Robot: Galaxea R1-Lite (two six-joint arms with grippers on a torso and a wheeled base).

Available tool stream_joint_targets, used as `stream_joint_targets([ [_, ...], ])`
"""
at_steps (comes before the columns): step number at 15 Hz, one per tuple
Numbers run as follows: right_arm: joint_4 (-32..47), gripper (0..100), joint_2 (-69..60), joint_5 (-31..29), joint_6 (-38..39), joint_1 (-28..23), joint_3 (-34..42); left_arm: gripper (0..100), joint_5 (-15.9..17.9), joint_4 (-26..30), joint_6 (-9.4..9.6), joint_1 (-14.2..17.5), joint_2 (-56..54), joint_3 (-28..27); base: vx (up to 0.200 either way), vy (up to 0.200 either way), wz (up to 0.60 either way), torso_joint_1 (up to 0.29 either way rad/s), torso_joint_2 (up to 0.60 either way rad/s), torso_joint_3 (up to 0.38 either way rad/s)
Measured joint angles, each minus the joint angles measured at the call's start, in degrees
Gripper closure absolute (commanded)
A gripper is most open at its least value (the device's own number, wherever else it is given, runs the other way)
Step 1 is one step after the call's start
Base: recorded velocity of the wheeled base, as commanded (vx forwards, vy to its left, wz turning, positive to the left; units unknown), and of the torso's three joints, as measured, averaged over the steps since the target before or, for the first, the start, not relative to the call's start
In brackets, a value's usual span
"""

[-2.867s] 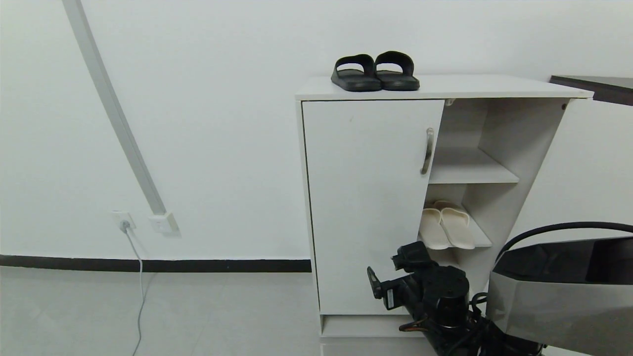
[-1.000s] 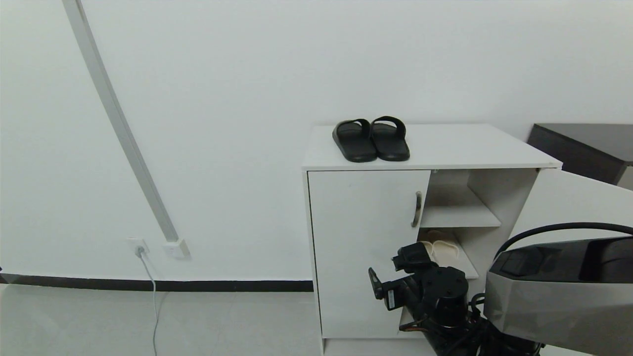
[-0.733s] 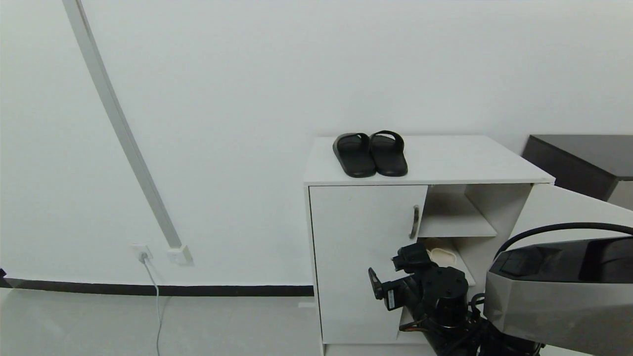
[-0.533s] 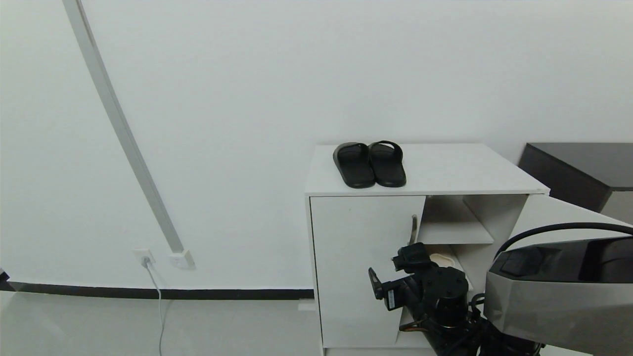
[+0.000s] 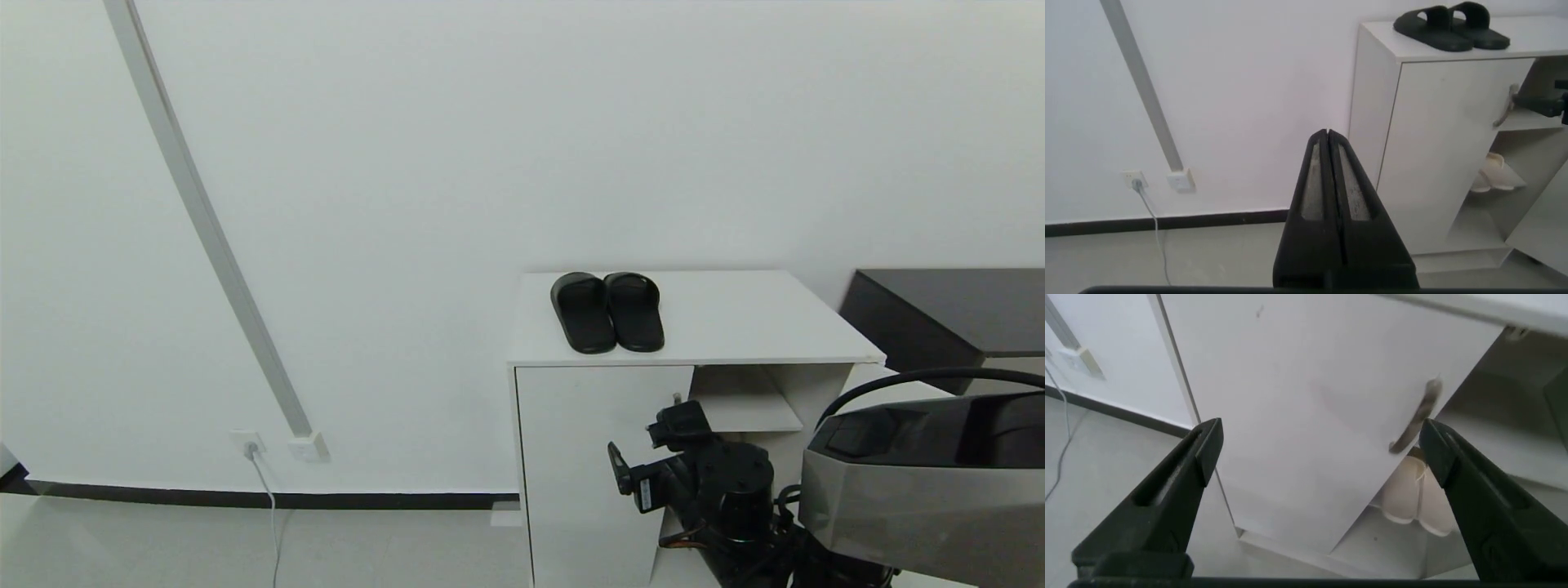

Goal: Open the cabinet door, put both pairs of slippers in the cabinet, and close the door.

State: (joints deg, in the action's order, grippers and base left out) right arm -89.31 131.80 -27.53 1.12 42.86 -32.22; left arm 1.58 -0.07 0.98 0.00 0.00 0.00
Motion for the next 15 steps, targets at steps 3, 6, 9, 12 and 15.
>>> stream_joint_targets([
  [3, 0.0, 0, 0.0, 0.0, 0.0, 0.0, 0.2, 100, 0.0, 0.0, 0.00, 0.0, 0.0, 0.0, 0.000, 0.000, 0.00, 0.190, -0.41, -0.229],
  [6, 0.0, 0, 0.0, 0.1, 0.0, 0.0, 0.2, 100, 0.0, 0.0, 0.00, 0.0, 0.0, 0.0, 0.000, 0.000, 0.00, 0.172, -0.37, -0.199],
  [9, -0.6, 0, 0.0, 0.1, 0.0, 0.0, 0.3, 100, 0.0, 0.0, 0.00, 0.0, 0.0, 0.0, 0.000, 0.000, 0.00, 0.168, -0.36, -0.190],
  [12, -0.7, 0, 0.3, 0.1, 0.0, 0.0, 0.2, 100, 0.0, 0.0, 0.00, 0.0, 0.0, 0.0, 0.000, 0.000, 0.00, 0.168, -0.35, -0.191],
  [15, -0.6, 0, 1.7, 0.0, -1.7, -0.2, -2.2, 100, 0.0, 0.0, 0.02, 0.0, 0.0, 0.0, 0.000, 0.000, 0.00, 0.163, -0.35, -0.191],
])
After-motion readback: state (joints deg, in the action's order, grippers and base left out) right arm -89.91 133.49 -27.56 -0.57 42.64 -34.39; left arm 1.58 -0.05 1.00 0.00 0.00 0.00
